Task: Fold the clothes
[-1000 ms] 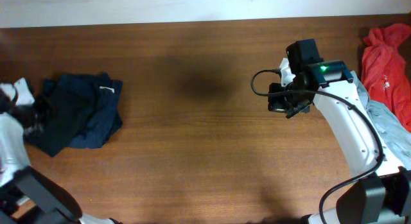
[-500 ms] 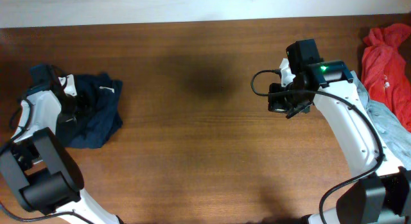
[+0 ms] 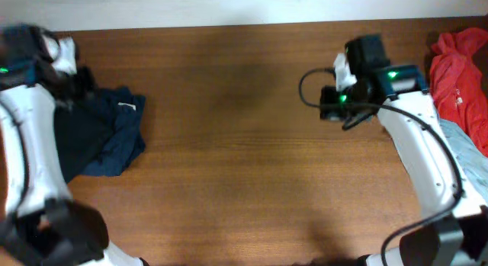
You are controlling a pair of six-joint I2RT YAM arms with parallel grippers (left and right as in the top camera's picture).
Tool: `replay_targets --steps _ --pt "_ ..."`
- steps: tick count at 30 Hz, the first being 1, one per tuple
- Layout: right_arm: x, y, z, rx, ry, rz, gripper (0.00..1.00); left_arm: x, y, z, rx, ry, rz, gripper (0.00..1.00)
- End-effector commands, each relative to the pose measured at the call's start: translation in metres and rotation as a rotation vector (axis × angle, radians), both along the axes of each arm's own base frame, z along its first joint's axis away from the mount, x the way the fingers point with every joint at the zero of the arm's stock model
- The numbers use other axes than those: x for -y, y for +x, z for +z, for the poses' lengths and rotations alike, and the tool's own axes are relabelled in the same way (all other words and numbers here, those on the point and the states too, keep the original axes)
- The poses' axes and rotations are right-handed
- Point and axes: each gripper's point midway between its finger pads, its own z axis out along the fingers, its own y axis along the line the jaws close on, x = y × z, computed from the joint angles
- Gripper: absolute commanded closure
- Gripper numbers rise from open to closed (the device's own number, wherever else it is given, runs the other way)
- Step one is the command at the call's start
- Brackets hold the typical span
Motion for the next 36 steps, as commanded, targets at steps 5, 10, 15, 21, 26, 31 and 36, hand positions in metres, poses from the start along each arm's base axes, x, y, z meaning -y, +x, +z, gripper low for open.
replay_targets --steps 5,10,15,21,26,31,36 --pt "0.003 -0.005 0.142 0.406 0.011 0.039 0.95 0.063 -0.068 0.122 0.194 0.1 -0.218 0.72" --pt "0.014 -0.044 0.182 0.517 -0.013 0.028 0.89 0.085 -0.123 0.145 0.21 0.096 -0.242 0.63" --pt "0.024 -0.091 0.212 0.611 -0.029 0.031 0.53 0.094 -0.173 0.17 0.286 0.115 -0.237 0.01" --pt "0.028 -0.124 0.229 0.674 -0.022 0.028 0.01 0.1 -0.205 0.19 0.373 0.138 -0.235 0.01" --pt "0.03 -0.138 0.23 0.68 -0.021 0.028 0.01 0.103 -0.218 0.198 0.414 0.148 -0.237 0.01" --pt "0.029 -0.137 0.23 0.677 -0.018 0.03 0.01 0.105 -0.228 0.193 0.39 0.141 -0.237 0.01" --pt "0.029 -0.137 0.228 0.666 -0.016 0.033 0.01 0.107 -0.236 0.183 0.336 0.124 -0.239 0.01"
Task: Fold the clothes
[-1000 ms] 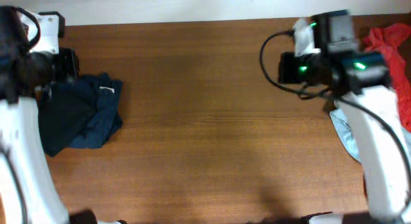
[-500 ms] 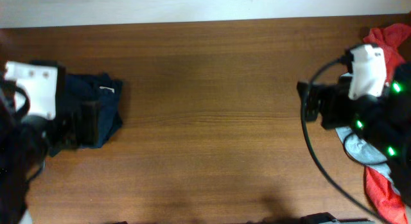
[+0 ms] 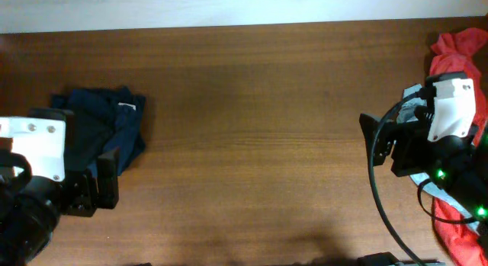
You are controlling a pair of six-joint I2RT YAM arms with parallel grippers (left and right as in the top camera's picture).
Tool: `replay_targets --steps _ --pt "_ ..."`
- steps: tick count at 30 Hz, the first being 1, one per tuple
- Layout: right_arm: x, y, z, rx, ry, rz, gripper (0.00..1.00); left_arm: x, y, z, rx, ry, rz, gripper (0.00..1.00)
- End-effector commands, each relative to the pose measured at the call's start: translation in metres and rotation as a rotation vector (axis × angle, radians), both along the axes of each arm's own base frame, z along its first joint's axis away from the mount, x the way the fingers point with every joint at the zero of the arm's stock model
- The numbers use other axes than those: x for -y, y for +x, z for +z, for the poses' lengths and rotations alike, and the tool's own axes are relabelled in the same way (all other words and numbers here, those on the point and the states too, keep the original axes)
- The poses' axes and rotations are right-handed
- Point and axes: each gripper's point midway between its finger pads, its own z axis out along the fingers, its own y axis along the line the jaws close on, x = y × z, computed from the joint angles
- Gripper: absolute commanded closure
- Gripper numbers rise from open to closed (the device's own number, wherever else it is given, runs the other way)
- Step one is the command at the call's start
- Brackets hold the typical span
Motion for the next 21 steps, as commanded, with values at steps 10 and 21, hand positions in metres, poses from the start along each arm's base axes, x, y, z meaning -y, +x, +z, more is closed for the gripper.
replay_targets --steps 10,21 --pt "0.01 -0.007 -0.002 -0.01 -0.043 -0.037 0.01 0.005 -0.011 -0.012 -0.064 -0.017 -0.015 0.01" --pt "0.051 -0.03 0.01 0.141 -0.113 -0.229 0.01 0.005 -0.011 -0.012 -0.064 -0.017 -0.015 0.01"
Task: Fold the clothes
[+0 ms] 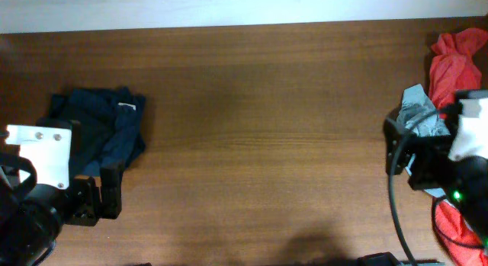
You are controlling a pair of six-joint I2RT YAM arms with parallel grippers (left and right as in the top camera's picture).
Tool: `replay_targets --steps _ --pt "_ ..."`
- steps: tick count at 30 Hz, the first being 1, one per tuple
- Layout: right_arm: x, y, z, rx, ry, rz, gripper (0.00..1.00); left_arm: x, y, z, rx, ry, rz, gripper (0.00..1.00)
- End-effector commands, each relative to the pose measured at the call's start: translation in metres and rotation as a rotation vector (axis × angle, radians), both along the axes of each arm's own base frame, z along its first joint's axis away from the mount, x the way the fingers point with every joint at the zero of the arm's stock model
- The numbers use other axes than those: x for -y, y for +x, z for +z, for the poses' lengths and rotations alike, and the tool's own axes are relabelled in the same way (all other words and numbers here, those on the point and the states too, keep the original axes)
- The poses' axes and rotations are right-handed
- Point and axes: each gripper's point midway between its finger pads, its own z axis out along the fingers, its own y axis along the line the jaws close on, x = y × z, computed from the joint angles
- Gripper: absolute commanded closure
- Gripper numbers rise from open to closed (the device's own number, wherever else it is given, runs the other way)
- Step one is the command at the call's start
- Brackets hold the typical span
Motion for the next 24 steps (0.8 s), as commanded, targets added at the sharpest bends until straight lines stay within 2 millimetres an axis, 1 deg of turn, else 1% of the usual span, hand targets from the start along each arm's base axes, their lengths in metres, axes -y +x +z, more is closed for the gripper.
replay_targets --steps 1,2,3,4,6,11,12,17,20,21,24 --pt "0.022 -0.013 -0.014 0.032 -0.036 -0.102 0.01 0.003 0.0 0.0 0.001 -0.005 -0.014 0.01" --pt "0.024 -0.015 -0.022 0.03 -0.036 -0.111 0.01 0.003 0.0 0.0 0.001 -0.005 -0.015 0.01" --pt "0.027 -0.018 -0.045 0.018 -0.038 -0.127 0.01 0.003 0.0 0.0 0.001 -0.005 -0.014 0.01" --pt "0.028 -0.019 -0.057 0.013 -0.039 -0.134 0.01 0.003 0.0 0.0 0.001 -0.005 -0.014 0.01" --pt "0.031 -0.022 -0.087 0.002 -0.03 -0.153 0.01 0.003 0.0 0.0 0.001 -0.005 -0.014 0.01" --pt "0.029 -0.023 -0.159 -0.004 -0.021 -0.141 0.01 0.003 0.0 0.0 0.001 -0.005 -0.014 0.01" --pt "0.028 -0.024 -0.18 0.001 -0.016 -0.133 0.01 0.003 0.0 0.0 0.001 -0.005 -0.014 0.01" --pt "0.027 -0.021 -0.227 0.016 -0.014 -0.132 0.01 0.003 0.0 0.0 0.001 -0.005 -0.014 0.01" --pt "0.026 -0.021 -0.251 0.007 -0.013 -0.128 0.01 0.003 0.0 0.0 0.001 -0.005 -0.014 0.01" --pt "0.026 -0.019 -0.264 0.006 -0.011 -0.124 0.01 0.003 0.0 0.0 0.001 -0.005 -0.014 0.0" --pt "0.023 -0.013 -0.28 0.013 -0.004 -0.111 0.01 0.003 0.0 0.0 0.001 -0.005 -0.014 0.01"
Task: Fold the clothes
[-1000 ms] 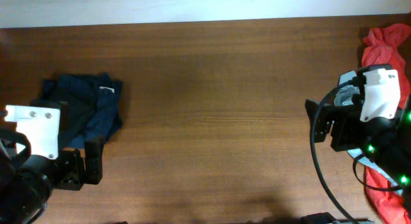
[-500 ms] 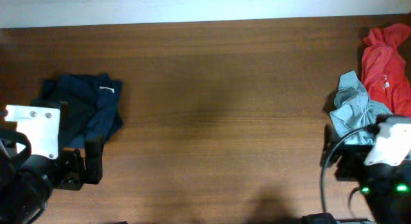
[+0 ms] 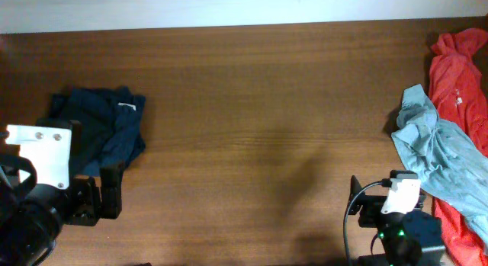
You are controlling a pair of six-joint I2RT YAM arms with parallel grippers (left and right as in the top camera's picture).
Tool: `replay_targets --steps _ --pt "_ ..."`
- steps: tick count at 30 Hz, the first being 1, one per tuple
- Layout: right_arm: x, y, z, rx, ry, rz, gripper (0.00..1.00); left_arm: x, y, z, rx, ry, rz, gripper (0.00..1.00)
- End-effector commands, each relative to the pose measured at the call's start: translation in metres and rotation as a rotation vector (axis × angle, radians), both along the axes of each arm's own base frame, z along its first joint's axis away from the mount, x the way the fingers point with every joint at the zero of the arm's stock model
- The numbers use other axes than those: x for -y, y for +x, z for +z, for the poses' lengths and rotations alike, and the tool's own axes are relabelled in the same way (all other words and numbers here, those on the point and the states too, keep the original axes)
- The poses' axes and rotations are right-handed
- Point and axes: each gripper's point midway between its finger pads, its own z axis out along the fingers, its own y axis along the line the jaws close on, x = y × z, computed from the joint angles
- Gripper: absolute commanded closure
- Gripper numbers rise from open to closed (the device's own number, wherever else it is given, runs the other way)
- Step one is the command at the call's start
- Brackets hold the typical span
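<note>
A crumpled navy garment (image 3: 103,125) lies at the table's left. At the right edge a red garment (image 3: 457,68) stretches front to back, and a light blue shirt (image 3: 435,155) lies spread partly over it. My left gripper (image 3: 110,191) sits low at the front left, just in front of the navy garment, with nothing visibly in it. My right gripper (image 3: 355,199) is at the front edge, left of the blue shirt and apart from it. From above, neither pair of jaws shows clearly.
The brown wooden table (image 3: 252,129) runs across the whole view, with a pale wall strip along its far edge. Both arm bases stand at the front edge.
My right arm has moved from over the light blue shirt at the right edge to the front edge, leaving the shirt uncovered and spread wider. The left arm and the navy garment are unchanged.
First my left arm reached over the navy garment at the far left and my right arm stood near the red garment. Then both arms were nearer the front, the right one over the blue shirt. Now the right arm sits at the front edge.
</note>
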Motion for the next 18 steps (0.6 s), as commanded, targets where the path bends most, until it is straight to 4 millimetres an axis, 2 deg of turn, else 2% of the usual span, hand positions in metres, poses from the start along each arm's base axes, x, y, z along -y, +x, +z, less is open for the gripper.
replay_targets --steps 1,4,13,18 --pt "-0.002 0.005 -0.022 0.008 0.016 0.008 0.01 0.003 0.0 0.0 0.002 -0.005 -0.014 0.01" --pt "-0.003 0.011 -0.04 0.011 0.016 0.008 0.01 0.003 0.0 0.0 0.002 -0.005 -0.014 0.01" --pt "-0.007 0.021 -0.067 0.035 0.027 0.031 0.02 0.003 0.0 0.0 0.002 -0.005 -0.014 0.01" --pt "-0.008 0.022 -0.065 0.042 0.028 0.032 0.01 0.003 0.0 0.0 0.002 -0.005 -0.014 0.01"
